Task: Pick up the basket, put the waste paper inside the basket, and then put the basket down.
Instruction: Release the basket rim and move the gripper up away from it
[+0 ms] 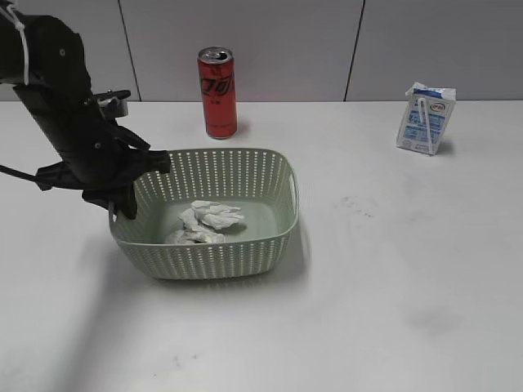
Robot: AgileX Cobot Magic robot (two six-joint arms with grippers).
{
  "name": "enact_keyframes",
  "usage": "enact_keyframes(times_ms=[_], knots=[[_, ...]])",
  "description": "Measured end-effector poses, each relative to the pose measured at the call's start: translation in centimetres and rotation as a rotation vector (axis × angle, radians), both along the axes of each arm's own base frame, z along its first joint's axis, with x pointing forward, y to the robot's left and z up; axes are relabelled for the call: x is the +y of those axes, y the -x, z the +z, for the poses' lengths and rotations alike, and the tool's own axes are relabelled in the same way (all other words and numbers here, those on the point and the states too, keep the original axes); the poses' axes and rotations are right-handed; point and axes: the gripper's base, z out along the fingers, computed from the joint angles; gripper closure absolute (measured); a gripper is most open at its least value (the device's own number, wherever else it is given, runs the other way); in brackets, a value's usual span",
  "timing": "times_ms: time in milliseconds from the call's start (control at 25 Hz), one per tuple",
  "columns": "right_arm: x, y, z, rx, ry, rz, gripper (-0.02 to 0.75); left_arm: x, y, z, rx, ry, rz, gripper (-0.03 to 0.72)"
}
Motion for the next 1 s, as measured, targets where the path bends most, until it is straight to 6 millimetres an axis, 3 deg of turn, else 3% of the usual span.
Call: enact_keyframes(times_ms=[360, 480, 640, 720, 840, 1000], knots=[[0.0, 0.3, 0.0, -0.02, -0.002, -0.001, 0.148, 0.3, -0.3, -0.1, -0.03, -0.034, -0.025, 0.662], [0.0, 0.3, 0.0, -0.02, -0.002, -0.001, 0.149, 0.3, -0.3, -0.1, -0.033, -0.037, -0.027, 0.536], [0.0, 0.3, 0.0, -0.02, -0.002, -0.001, 0.149, 0.3, -0.2, 0.1, -0.02, -0.043, -0.031, 0.186], [0.0, 0.3, 0.0, -0.02, -0.002, -0.001, 0.149, 0.3, -0.2, 0.8, -0.018, -0.045, -0.036, 0.063], [0.0, 0.3, 0.0, -0.02, -0.002, -0.001, 0.149, 0.5, -0.4, 3.1, -0.06, -0.05, -0.047, 0.019], [0.0, 0.3, 0.0, -0.019, -0.009, -0.004, 0.15, 1.7, -0.6, 8.1, -0.175, -0.049, -0.064, 0.017]])
